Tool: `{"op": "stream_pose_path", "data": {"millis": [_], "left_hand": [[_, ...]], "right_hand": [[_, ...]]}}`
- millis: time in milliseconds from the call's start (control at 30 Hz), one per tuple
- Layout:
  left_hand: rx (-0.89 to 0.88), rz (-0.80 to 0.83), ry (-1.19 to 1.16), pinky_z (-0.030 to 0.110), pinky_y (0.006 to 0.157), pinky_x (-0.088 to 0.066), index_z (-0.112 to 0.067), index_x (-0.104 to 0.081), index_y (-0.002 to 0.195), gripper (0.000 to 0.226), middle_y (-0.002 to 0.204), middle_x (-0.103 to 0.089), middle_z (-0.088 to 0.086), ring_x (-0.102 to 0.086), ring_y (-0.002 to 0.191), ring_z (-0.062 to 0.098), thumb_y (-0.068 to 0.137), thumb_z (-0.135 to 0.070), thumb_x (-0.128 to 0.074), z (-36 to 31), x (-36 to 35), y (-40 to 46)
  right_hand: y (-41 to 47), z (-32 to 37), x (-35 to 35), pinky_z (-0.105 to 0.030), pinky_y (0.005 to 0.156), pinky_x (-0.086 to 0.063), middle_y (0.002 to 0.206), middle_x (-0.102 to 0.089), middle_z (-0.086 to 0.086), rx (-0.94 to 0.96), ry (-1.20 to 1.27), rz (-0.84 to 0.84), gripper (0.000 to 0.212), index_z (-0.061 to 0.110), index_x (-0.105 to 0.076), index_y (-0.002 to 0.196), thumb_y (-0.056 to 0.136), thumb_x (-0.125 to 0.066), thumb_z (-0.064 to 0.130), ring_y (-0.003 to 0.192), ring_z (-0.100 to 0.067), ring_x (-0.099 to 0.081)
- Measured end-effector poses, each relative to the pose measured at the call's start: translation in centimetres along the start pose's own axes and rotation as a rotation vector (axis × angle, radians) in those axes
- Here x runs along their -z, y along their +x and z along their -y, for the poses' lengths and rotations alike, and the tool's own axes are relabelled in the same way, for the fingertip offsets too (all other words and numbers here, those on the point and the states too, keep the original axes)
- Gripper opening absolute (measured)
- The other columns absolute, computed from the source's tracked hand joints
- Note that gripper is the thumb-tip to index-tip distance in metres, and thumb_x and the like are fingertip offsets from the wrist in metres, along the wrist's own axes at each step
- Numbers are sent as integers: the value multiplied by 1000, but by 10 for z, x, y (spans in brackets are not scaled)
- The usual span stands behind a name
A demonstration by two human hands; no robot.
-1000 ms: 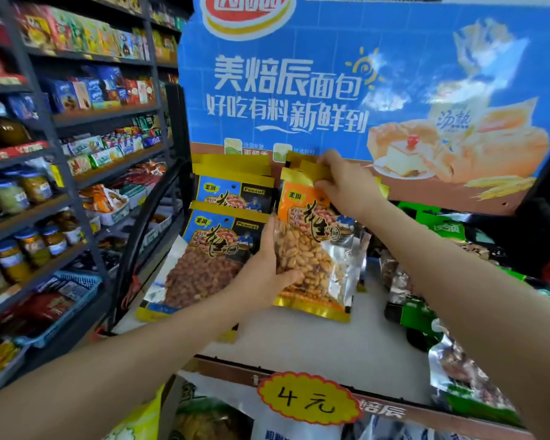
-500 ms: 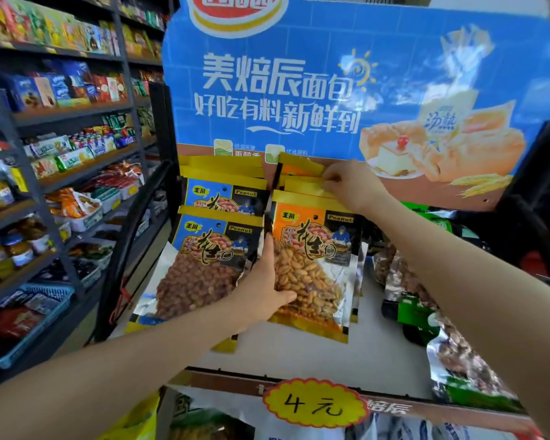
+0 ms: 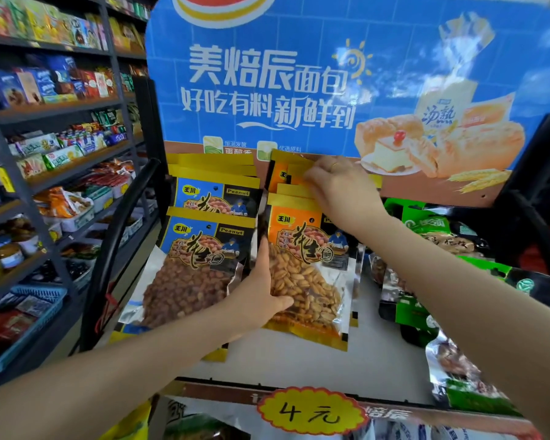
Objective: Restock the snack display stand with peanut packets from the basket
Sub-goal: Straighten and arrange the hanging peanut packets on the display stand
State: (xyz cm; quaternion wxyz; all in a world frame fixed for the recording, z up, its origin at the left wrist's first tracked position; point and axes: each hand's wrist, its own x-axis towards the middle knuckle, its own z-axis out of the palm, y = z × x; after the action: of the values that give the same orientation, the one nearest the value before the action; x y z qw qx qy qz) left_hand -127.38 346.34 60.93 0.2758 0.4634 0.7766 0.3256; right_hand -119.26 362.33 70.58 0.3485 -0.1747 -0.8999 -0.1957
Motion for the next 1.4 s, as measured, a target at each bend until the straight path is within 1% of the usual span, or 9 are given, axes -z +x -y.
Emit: {"op": "stream_pose_path", "data": {"millis": [100, 333, 467, 733, 867, 1067, 1233, 1333, 1400], "left_hand": [[-18, -6, -35, 26, 99, -40, -38, 28, 138, 107, 155, -14, -6, -51, 105, 10, 85, -23, -64, 0, -1, -1], [-84, 46, -59, 35, 111, -28, -35, 24, 141, 107, 157, 2, 0, -25, 139, 19, 84, -16, -65, -10, -9, -2], [-59, 24, -63, 37, 111, -29, -33, 27, 140, 107, 157, 2, 1, -28, 138, 21, 85, -18, -64, -10, -12, -1], [-64, -33, -148, 24, 99, -33, -36, 27, 139, 107, 158, -2, -3, -28, 138, 18, 86, -15, -63, -5, -17, -4], [-69, -53, -157, 19, 86, -32, -37, 28, 138, 106, 158, 0, -2, -29, 137, 18, 87, -14, -61, -5, -18, -4], [-52, -70, -161, 20, 84, -33, -35, 25, 141, 104, 158, -2, -1, -31, 136, 19, 86, -13, -62, -7, -20, -3], [-11, -67, -184, 25, 94, -35, -33, 22, 142, 102, 157, -8, -2, -35, 133, 19, 87, -18, -62, -5, -19, -6], [4, -49, -133, 25, 80, -44, -28, 22, 143, 97, 155, -18, 0, -50, 116, 20, 89, -22, -58, -8, -19, -6], [3, -44, -104, 27, 85, -44, -26, 22, 143, 96, 155, -20, 1, -49, 121, 24, 90, -23, -58, -9, -17, -5]], "right_hand": [[1, 4, -4, -43, 88, -44, 119, -58, -17, -138, 27, 243, 27, 6, -58, 115, 91, -49, 15, 113, -37, -51], [2, -6, 0, -41, 91, -41, 115, -58, -17, -184, -103, 240, 21, 6, -61, 107, 89, -51, 9, 111, -36, -52], [8, -11, -2, -47, 87, -40, 121, -52, -19, -224, 7, 90, 31, 5, -51, 120, 91, -51, 15, 111, -39, -48], [28, -32, 14, -41, 79, -47, 105, -60, -19, -214, 215, 281, 22, 5, -63, 102, 93, -43, 7, 97, -36, -56], [44, -54, 26, -43, 76, -49, 97, -62, -20, -125, 64, 320, 22, 2, -61, 96, 85, -45, -6, 89, -36, -57], [33, -45, 19, -40, 75, -47, 97, -62, -19, -54, 37, 371, 20, 3, -59, 99, 92, -42, 1, 91, -37, -58], [-11, -35, 31, -46, 104, -33, 133, -43, -22, -441, 322, -94, 39, 2, -44, 129, 93, -50, 16, 124, -37, -38], [-49, -20, 15, -47, 113, -24, 147, -24, -20, -866, 655, -21, 61, 4, -18, 144, 94, -49, 22, 136, -36, -25], [-65, -11, -2, -48, 113, -28, 150, -23, -16, -1020, 858, 53, 65, 7, -13, 146, 95, -48, 25, 137, -35, -28]]}}
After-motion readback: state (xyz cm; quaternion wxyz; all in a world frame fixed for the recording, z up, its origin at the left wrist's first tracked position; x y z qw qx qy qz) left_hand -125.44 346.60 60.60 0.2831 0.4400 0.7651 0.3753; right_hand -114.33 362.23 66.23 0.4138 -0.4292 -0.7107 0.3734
